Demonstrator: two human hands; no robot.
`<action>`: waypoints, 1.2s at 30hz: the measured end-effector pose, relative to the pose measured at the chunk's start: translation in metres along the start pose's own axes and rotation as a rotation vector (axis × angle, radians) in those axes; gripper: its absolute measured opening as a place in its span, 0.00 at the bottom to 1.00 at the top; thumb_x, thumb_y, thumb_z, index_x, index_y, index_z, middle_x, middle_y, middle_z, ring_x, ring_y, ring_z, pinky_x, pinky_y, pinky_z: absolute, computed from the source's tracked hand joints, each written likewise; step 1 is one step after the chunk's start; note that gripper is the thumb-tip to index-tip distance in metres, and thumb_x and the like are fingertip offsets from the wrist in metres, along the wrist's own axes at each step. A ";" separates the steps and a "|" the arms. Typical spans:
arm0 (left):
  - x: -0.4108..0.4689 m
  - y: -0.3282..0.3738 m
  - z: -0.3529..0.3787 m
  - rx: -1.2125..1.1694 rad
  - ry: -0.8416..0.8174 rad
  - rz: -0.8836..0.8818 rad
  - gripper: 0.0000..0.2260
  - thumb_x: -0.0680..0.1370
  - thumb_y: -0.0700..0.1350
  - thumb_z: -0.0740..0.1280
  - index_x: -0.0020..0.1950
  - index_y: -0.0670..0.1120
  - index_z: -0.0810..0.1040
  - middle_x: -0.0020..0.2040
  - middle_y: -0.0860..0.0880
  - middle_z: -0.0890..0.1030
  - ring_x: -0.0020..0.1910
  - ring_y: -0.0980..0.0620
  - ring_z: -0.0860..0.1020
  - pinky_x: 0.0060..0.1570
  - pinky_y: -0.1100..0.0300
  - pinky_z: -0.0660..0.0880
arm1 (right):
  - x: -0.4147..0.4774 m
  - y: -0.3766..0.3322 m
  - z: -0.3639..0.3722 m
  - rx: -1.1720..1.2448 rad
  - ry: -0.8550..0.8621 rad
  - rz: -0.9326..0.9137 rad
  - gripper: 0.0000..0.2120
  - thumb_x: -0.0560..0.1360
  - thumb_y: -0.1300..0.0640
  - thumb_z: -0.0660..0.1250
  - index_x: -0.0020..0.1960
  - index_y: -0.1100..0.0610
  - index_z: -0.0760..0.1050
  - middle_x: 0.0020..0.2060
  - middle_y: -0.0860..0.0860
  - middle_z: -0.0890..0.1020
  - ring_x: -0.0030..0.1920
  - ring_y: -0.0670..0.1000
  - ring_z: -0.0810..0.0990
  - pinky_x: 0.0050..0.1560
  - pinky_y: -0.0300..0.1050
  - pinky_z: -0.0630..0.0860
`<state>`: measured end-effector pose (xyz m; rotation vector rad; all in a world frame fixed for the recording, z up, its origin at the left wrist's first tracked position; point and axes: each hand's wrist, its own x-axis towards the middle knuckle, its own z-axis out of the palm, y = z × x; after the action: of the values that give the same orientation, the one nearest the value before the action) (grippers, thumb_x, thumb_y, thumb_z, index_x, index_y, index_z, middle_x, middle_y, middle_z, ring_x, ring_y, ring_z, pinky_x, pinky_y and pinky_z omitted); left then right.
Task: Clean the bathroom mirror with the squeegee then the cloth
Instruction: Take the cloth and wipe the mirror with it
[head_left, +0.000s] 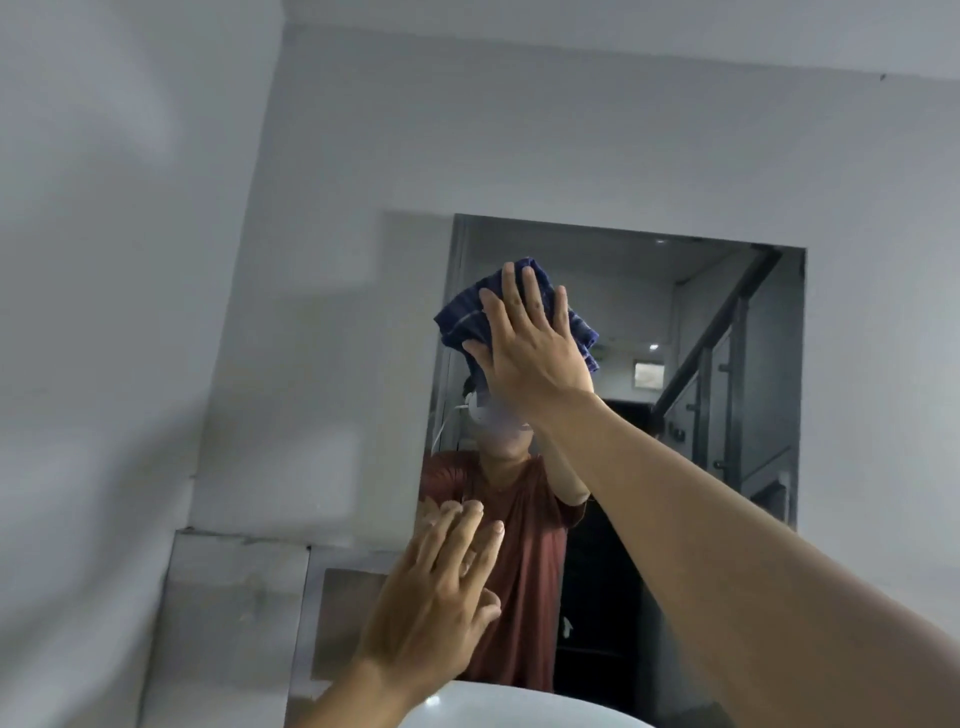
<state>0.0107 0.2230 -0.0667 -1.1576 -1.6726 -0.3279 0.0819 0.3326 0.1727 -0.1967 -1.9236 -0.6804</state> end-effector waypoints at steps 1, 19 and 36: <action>-0.007 0.001 0.004 -0.005 -0.005 0.009 0.36 0.73 0.62 0.70 0.77 0.45 0.70 0.75 0.40 0.71 0.74 0.39 0.71 0.66 0.44 0.75 | 0.001 -0.004 0.001 -0.006 -0.007 -0.034 0.30 0.84 0.40 0.47 0.79 0.57 0.58 0.81 0.59 0.53 0.81 0.60 0.47 0.78 0.65 0.47; -0.034 0.012 0.017 0.065 -0.020 0.035 0.31 0.78 0.55 0.67 0.78 0.43 0.67 0.78 0.39 0.67 0.78 0.40 0.62 0.76 0.45 0.60 | -0.087 -0.017 0.030 -0.077 -0.082 -0.420 0.30 0.83 0.43 0.44 0.79 0.57 0.61 0.80 0.57 0.59 0.80 0.57 0.54 0.79 0.62 0.49; -0.027 0.011 0.008 -0.064 0.025 0.009 0.27 0.78 0.53 0.60 0.75 0.45 0.72 0.74 0.42 0.71 0.74 0.42 0.69 0.69 0.49 0.71 | -0.111 0.077 0.008 0.016 -0.018 0.008 0.30 0.84 0.41 0.51 0.78 0.61 0.60 0.81 0.57 0.55 0.81 0.55 0.49 0.79 0.62 0.49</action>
<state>0.0154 0.2198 -0.0960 -1.2031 -1.6450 -0.3917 0.1585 0.4182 0.1009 -0.2015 -1.9438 -0.6602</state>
